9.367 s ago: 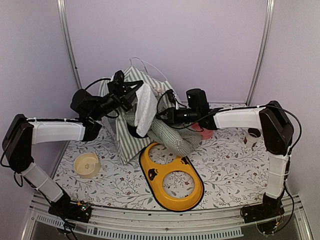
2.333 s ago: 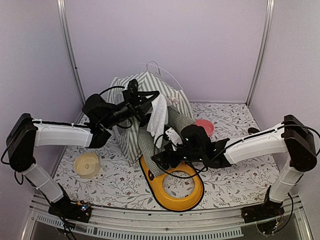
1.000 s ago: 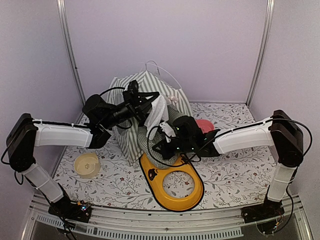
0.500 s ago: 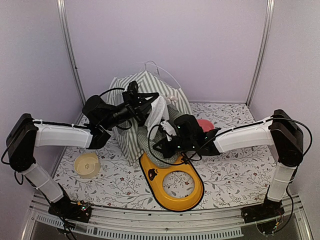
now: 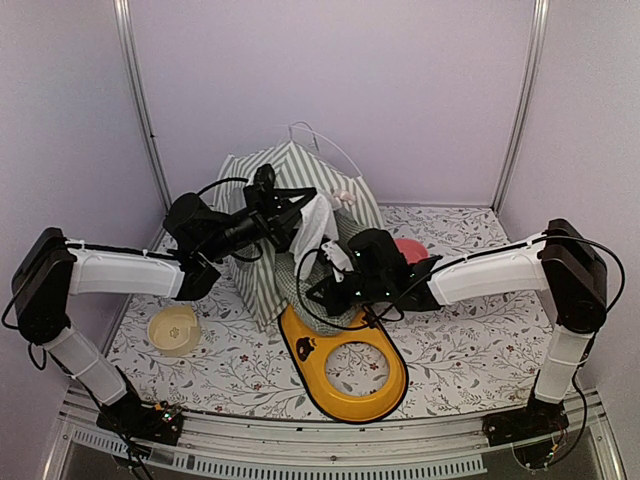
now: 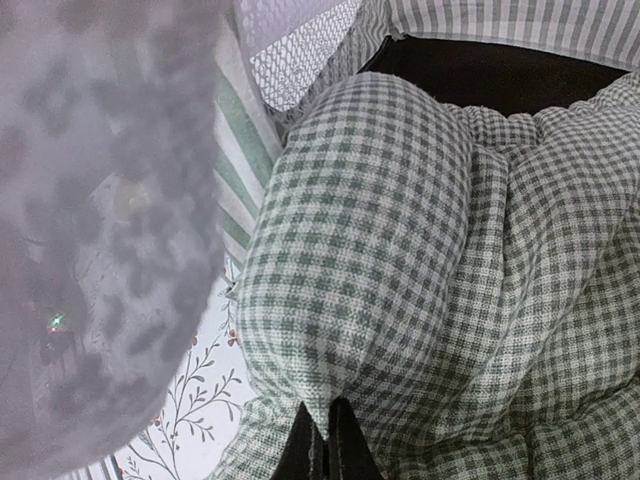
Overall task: Set up the pet tent
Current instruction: Place the cushion in the tent.
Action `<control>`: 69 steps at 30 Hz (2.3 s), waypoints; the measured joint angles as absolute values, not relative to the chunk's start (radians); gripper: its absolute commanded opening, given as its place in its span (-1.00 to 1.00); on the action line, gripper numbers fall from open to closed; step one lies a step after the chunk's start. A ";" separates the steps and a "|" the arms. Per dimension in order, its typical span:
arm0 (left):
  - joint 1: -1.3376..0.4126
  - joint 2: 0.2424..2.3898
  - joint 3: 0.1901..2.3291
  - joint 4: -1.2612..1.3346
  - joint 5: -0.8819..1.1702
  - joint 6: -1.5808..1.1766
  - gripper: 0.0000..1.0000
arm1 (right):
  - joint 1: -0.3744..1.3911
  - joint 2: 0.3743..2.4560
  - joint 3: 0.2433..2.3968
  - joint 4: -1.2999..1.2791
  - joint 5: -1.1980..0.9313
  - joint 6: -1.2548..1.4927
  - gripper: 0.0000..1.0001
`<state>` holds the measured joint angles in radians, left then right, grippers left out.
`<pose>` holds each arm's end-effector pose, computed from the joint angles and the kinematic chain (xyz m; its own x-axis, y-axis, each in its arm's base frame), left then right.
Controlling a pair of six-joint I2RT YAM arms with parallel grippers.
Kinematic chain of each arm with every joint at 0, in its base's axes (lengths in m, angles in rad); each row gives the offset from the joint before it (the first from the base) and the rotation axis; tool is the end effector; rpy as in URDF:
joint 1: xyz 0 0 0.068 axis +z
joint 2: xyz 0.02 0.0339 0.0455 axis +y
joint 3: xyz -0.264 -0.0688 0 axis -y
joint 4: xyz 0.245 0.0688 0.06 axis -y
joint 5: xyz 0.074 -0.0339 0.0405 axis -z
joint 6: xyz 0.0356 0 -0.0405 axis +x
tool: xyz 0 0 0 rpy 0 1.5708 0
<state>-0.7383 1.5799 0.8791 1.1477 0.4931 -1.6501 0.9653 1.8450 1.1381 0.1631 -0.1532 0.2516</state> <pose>0.2426 -0.2436 0.3109 -0.9310 -0.3400 -0.1325 0.2467 -0.3188 -0.9152 0.2290 0.3404 0.1976 -0.5060 -0.2987 -0.8091 -0.7857 0.5467 0.2895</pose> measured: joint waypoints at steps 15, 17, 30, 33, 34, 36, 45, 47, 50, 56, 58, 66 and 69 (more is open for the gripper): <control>-0.736 1.542 0.790 1.147 0.507 -1.627 -0.95 | 0.937 1.819 1.138 0.147 -0.155 0.297 -1.00; -0.736 1.524 0.772 1.129 0.508 -1.610 -0.79 | 0.934 1.807 1.138 0.142 -0.152 0.299 -1.00; -0.735 1.230 0.804 0.510 0.461 -1.184 0.36 | 0.928 1.800 1.200 0.080 -0.150 0.307 -1.00; -0.735 1.126 0.813 0.329 0.386 -1.064 0.44 | 0.928 1.800 1.230 0.070 -0.150 0.308 -1.00; -0.735 1.092 0.814 0.273 0.350 -1.027 0.46 | 0.928 1.800 1.238 0.067 -0.150 0.308 -1.00; -0.735 1.048 0.816 0.184 0.295 -0.963 0.47 | 0.928 1.800 1.248 0.065 -0.150 0.307 -1.00; -0.735 1.094 0.847 -0.073 0.046 -0.740 0.33 | 0.926 1.802 1.291 0.027 -0.149 0.307 -1.00; -0.735 1.124 0.854 -0.092 0.007 -0.704 0.29 | 0.925 1.802 1.301 0.015 -0.149 0.307 -1.00; -0.735 1.172 0.866 -0.110 -0.047 -0.654 0.18 | 0.923 1.803 1.314 0.006 -0.149 0.307 -1.00; -0.735 1.231 0.876 -0.117 -0.111 -0.601 -0.02 | 0.921 1.818 1.357 -0.008 -0.149 0.307 -1.00; -0.735 1.243 0.879 -0.117 -0.125 -0.588 -0.06 | 0.920 1.829 1.375 -0.013 -0.149 0.307 -1.00; -0.735 1.296 0.912 -0.116 -0.177 -0.533 -0.56 | 0.908 1.864 1.441 -0.042 -0.148 0.302 -1.00; -0.735 1.305 0.917 -0.118 -0.190 -0.509 -0.89 | 0.906 1.864 1.456 -0.046 -0.145 0.302 -1.00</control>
<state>-0.7345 1.3052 0.9169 -0.1184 -0.1902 -0.5091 0.9062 1.8645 1.4559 -0.0456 -0.1452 0.3023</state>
